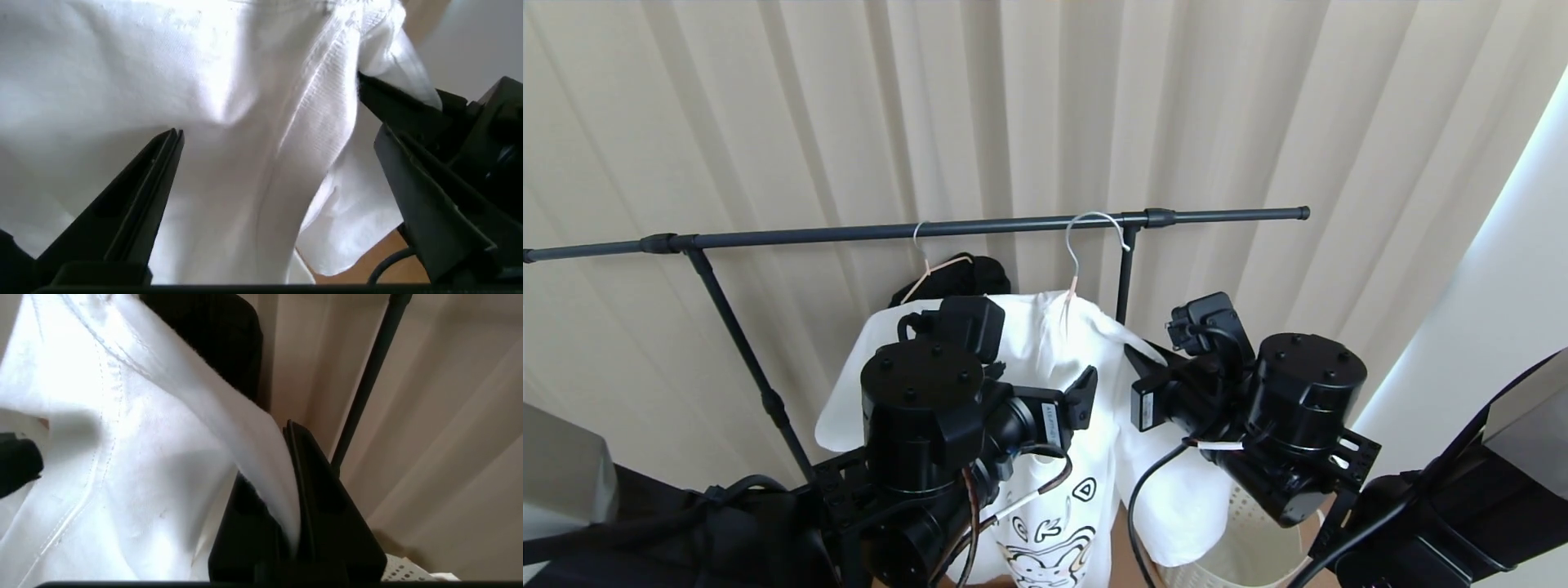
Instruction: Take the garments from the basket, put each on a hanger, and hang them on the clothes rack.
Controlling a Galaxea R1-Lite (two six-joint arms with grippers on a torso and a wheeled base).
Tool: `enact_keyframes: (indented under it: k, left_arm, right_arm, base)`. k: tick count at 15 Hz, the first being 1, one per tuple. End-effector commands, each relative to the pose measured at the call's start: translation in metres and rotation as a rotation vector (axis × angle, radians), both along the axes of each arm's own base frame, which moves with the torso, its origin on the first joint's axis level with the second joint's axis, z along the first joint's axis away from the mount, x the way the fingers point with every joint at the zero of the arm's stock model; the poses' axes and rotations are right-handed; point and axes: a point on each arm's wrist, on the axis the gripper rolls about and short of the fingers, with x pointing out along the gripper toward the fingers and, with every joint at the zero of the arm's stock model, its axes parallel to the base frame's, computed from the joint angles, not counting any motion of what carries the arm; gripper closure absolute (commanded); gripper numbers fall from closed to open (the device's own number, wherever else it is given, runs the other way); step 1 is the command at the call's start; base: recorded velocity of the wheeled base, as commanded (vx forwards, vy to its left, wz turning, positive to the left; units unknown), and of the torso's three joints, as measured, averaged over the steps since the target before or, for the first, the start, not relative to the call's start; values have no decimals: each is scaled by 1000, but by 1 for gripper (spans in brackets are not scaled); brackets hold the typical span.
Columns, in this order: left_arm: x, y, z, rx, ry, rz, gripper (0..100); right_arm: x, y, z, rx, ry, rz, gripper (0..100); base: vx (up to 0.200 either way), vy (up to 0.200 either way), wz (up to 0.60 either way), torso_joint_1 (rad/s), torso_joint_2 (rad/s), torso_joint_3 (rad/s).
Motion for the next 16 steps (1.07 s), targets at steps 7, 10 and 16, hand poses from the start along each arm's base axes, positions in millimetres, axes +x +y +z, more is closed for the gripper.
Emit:
enact_keyframes:
  k: [7,10,16]
  left_arm:
    - [-4,30,-5,93,-162,-7,0]
    - [12,60,-10,121,-183,-19,0]
    - [36,110,-12,127,-168,-40,0]
  right_arm:
    - [23,-42,12,20,-28,-65,100]
    - [30,-59,14,21,-30,-66,100]
    - [33,-85,13,3,-48,-30,100]
  base:
    - [0,0,0,0,0,0]
    - [0,0,0,0,0,0]
    - [0,0,0,0,0,0]
